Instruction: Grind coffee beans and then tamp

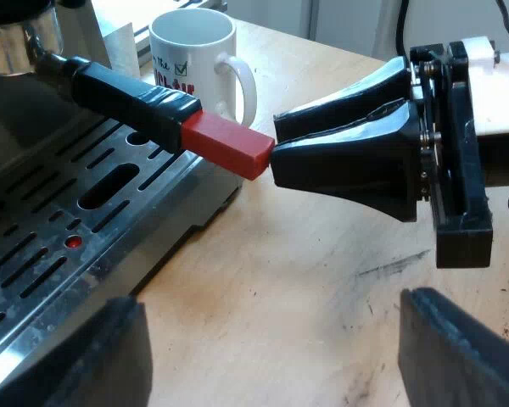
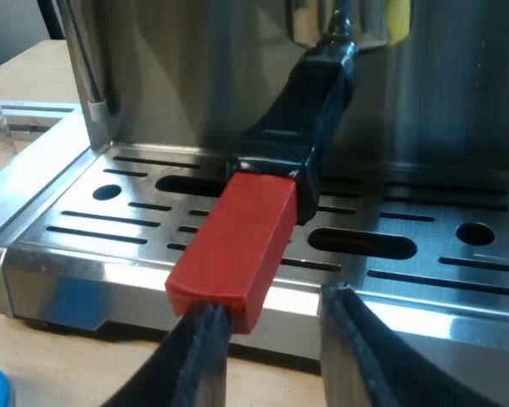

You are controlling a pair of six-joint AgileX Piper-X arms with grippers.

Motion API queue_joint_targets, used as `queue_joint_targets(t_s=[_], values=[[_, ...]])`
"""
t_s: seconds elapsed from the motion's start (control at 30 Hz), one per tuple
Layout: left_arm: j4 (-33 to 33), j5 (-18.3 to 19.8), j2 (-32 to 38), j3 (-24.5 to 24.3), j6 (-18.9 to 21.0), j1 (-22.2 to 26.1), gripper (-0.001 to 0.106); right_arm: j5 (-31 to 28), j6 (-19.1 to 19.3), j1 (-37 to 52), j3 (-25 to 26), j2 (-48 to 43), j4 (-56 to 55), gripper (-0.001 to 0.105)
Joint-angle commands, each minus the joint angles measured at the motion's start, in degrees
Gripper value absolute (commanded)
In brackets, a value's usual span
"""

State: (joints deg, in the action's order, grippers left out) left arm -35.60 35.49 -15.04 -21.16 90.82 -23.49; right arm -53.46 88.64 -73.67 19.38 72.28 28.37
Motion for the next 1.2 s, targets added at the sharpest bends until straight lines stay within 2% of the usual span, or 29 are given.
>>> queue_joint_targets(t_s=[0.03, 0.47, 0.5, 0.53, 0.7, 0.97, 1.03, 1.1, 1.17, 1.2], values=[[0.7, 0.8, 0.1, 0.0, -0.3, -0.2, 0.064, -4.0, -0.1, 1.4, 0.7, -0.4, 1.7, 0.029], [0.7, 0.8, 0.1, 0.0, -0.3, -0.2, 0.064, -4.5, -1.1, -3.2, 0.7, -0.4, -5.2, 0.029], [0.7, 0.8, 0.1, 0.0, -0.3, -0.2, 0.064, -5.4, -4.1, -6.2, 0.7, -0.4, -6.9, 0.029], [0.7, 0.8, 0.1, 0.0, -0.3, -0.2, 0.064, -5.9, -4.4, -6.5, 0.7, -0.4, -6.9, 0.029], [0.7, 0.8, 0.1, 0.0, -0.3, -0.2, 0.064, -10.1, -4.5, -10.7, 0.7, -1.3, -6.8, 0.029], [0.7, 0.8, 0.1, 0.0, -0.3, -0.2, 0.064, -11.0, -4.0, -14.0, 1.0, -6.2, -6.8, 0.03], [0.7, 0.8, 0.1, 0.0, -0.3, -0.2, 0.064, -11.0, -3.5, -14.0, 1.8, -7.5, -6.8, 0.034], [0.7, 0.8, 0.1, 0.0, -0.3, -0.2, 0.064, -11.0, -2.8, -13.9, 3.0, -8.5, -6.8, 0.049], [0.7, 0.8, 0.1, 0.0, -0.3, -0.2, 0.064, -10.9, -1.6, -13.9, 4.1, -8.8, -6.8, 0.06], [0.7, 0.8, 0.1, 0.0, -0.3, -0.2, 0.064, -10.7, -0.3, -13.9, 4.9, -8.8, -6.8, 0.062]])
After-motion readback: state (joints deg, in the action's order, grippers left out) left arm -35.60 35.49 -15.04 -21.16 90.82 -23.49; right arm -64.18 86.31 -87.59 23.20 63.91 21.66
